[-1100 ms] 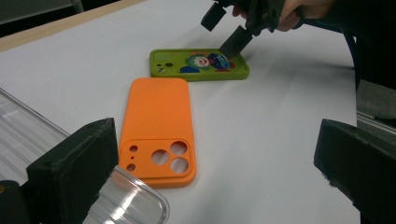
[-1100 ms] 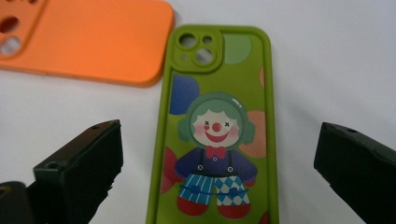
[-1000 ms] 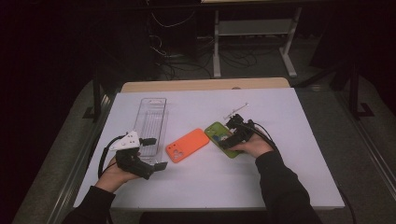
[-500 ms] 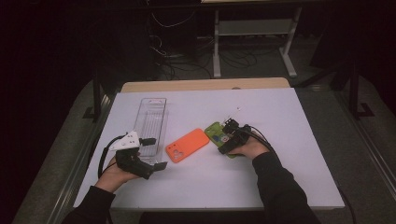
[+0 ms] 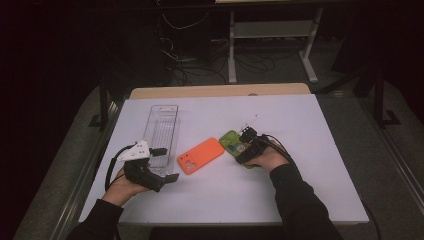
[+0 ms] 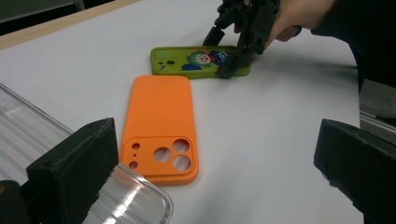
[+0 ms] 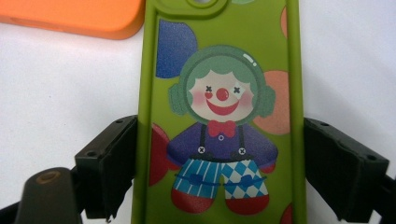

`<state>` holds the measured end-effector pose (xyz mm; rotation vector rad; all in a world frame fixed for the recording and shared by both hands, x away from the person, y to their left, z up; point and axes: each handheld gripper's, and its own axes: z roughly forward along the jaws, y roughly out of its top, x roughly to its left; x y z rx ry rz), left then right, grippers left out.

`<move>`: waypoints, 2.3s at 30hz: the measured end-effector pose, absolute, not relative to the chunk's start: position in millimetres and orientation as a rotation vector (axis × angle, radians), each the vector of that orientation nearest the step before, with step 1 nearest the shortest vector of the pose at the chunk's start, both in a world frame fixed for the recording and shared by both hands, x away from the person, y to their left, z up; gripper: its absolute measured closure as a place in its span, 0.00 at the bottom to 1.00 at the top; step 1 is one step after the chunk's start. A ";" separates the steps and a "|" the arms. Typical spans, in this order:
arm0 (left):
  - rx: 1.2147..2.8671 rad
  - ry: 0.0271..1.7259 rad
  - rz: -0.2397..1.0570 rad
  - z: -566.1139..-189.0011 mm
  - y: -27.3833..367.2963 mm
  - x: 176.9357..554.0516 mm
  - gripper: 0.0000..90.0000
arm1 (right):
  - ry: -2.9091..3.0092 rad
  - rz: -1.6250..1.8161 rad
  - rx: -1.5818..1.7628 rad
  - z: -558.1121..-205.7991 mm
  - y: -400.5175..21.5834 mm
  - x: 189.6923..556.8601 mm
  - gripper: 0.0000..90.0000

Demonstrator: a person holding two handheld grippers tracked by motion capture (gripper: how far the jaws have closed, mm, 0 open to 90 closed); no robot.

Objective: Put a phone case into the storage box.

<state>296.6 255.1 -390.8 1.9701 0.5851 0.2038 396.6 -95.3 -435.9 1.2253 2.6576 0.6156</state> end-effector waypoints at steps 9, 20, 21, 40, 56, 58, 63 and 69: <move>1.973 0.585 0.202 -390.2 255.1 297.3 0.00 | 2.664 0.670 1.247 -431.9 -103.1 397.7 0.17; 1.962 0.550 0.197 -380.4 253.1 306.6 0.00 | 2.662 0.733 1.187 -411.4 -122.2 392.0 0.17; 1.967 0.553 0.195 -379.1 251.8 307.6 0.00 | 2.669 0.737 1.170 -408.4 -124.9 391.4 0.17; 2.025 0.451 0.168 -353.7 198.0 345.9 0.00 | 2.754 0.821 0.899 -373.9 -156.7 386.6 0.17; 2.102 0.272 0.092 -352.7 156.6 357.6 0.00 | 2.853 0.807 0.645 -378.9 -134.5 369.6 0.17; 2.119 0.256 0.094 -353.6 153.5 355.5 0.00 | 2.877 0.799 0.589 -379.7 -130.1 365.9 0.17; 2.116 0.218 0.091 -353.0 149.9 352.3 0.00 | 2.909 0.797 0.484 -379.7 -120.6 356.3 0.17; 2.157 0.174 0.071 -356.9 144.2 346.3 0.00 | 2.951 0.790 0.375 -379.2 -112.7 347.9 0.17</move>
